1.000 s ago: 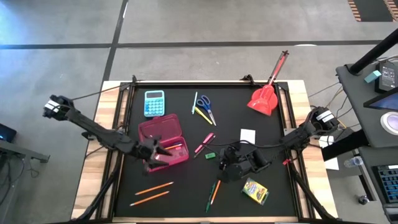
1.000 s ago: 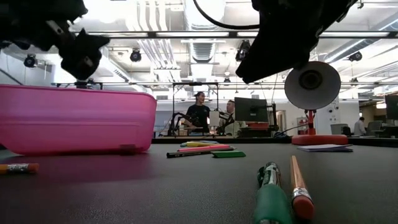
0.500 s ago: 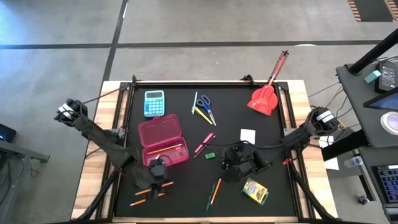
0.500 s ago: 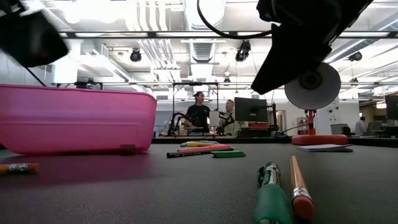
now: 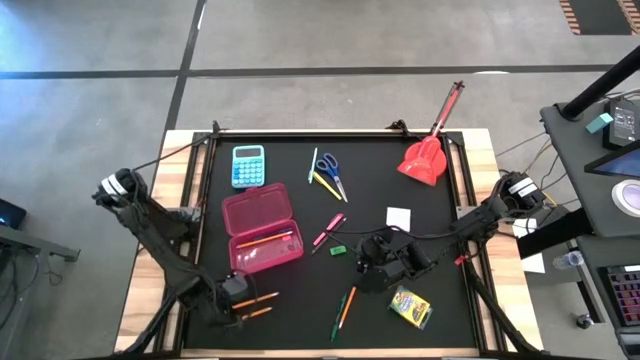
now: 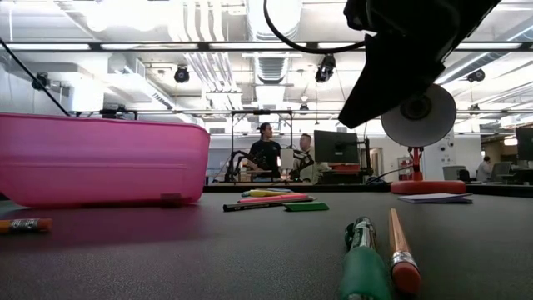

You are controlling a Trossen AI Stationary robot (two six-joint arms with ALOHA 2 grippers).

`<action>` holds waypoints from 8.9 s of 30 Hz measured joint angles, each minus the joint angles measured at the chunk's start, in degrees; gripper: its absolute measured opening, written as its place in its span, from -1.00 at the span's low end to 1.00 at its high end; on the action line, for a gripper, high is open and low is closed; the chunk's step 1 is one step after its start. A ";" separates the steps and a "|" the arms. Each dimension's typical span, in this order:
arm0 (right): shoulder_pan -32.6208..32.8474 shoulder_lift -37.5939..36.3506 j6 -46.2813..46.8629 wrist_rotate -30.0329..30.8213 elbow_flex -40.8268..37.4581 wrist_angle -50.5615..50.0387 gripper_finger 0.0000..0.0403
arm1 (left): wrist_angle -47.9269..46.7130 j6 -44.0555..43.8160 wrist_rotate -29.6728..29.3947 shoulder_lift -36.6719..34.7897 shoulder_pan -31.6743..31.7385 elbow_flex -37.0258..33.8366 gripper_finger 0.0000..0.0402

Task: Pack school essentials
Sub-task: Put the yellow pencil into the pink supply box, then put the pink pen into the pink supply box

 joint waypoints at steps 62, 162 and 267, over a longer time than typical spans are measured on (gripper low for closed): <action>-0.02 0.00 2.05 -2.66 -0.04 -0.05 -0.15 | -14.35 26.60 -16.85 8.20 6.57 18.95 -0.97; -0.02 0.22 6.58 -2.48 -0.15 -2.91 -0.15 | -0.89 17.53 -14.90 17.20 -5.01 9.40 -0.45; -0.17 -0.31 -2.58 -14.02 3.28 -19.00 -0.15 | 9.38 67.67 -20.94 -10.72 40.86 3.57 -0.33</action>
